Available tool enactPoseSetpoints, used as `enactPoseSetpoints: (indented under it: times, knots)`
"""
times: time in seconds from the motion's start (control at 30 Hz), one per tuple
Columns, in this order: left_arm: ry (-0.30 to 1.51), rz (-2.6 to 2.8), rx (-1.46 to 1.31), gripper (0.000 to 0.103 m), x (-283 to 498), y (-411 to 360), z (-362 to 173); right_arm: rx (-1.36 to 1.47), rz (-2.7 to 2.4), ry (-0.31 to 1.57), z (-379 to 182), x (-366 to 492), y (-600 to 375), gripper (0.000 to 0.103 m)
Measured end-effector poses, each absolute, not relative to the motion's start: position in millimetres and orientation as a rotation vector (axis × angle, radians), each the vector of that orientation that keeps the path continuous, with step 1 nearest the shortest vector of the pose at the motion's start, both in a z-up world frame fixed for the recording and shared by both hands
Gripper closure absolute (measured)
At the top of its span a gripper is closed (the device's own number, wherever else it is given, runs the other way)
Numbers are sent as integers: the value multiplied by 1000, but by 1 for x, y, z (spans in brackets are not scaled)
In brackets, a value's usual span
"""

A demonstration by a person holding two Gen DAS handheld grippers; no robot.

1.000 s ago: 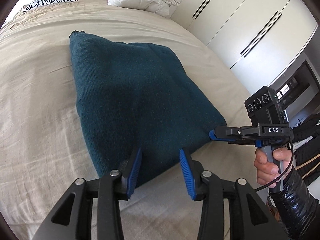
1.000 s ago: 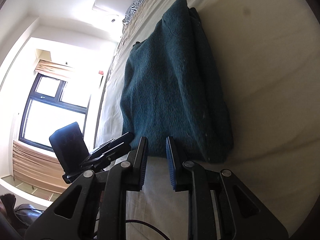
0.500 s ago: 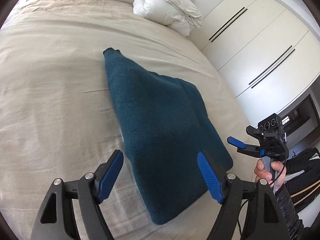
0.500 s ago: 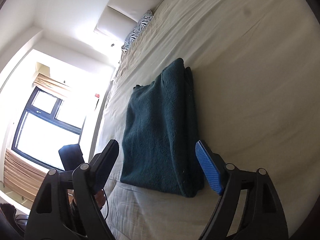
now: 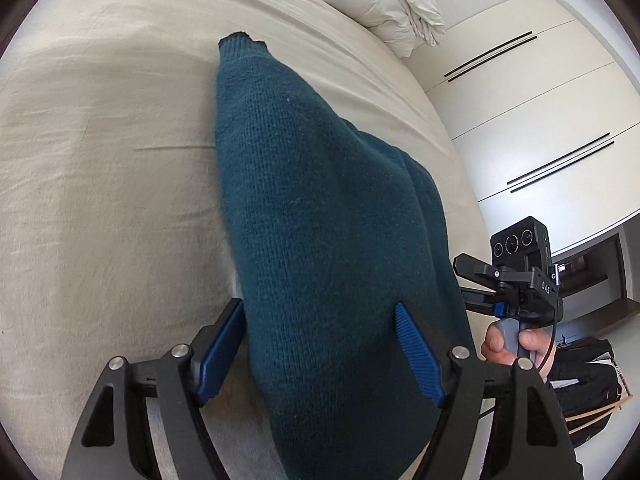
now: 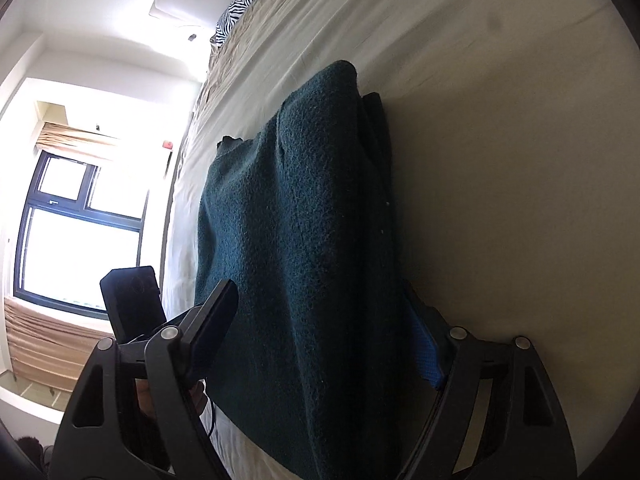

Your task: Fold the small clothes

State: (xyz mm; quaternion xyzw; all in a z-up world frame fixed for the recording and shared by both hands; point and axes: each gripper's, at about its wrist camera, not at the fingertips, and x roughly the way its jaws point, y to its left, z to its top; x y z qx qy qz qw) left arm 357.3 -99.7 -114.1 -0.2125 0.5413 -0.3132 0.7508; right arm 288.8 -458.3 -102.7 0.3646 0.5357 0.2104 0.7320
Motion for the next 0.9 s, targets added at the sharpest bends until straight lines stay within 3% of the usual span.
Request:
enactPoseSetpoints:
  times: [0.1, 0.17, 0.23, 0.33, 0.47, 0.9]
  knots:
    - [1203, -684, -443, 35, 356, -94, -114, 740, 460, 1217, -103, 297, -446, 40]
    - [1220, -680, -445, 46, 359, -91, -114, 719, 445, 1230, -104, 307, -441, 50]
    - [1226, -669, -438, 51, 358, -90, -112, 717, 424, 1235, -103, 309, -438, 65]
    - [1205, -652, -380, 59, 350, -93, -103, 657, 382, 1228, -95, 308, -427, 75]
    - [1173, -629, -334, 64, 337, -94, -84, 520, 321, 1205, -73, 304, -407, 80]
    - [1072, -590, -211, 64, 222, -19, -19, 391, 387, 1105, -13, 207, -323, 81]
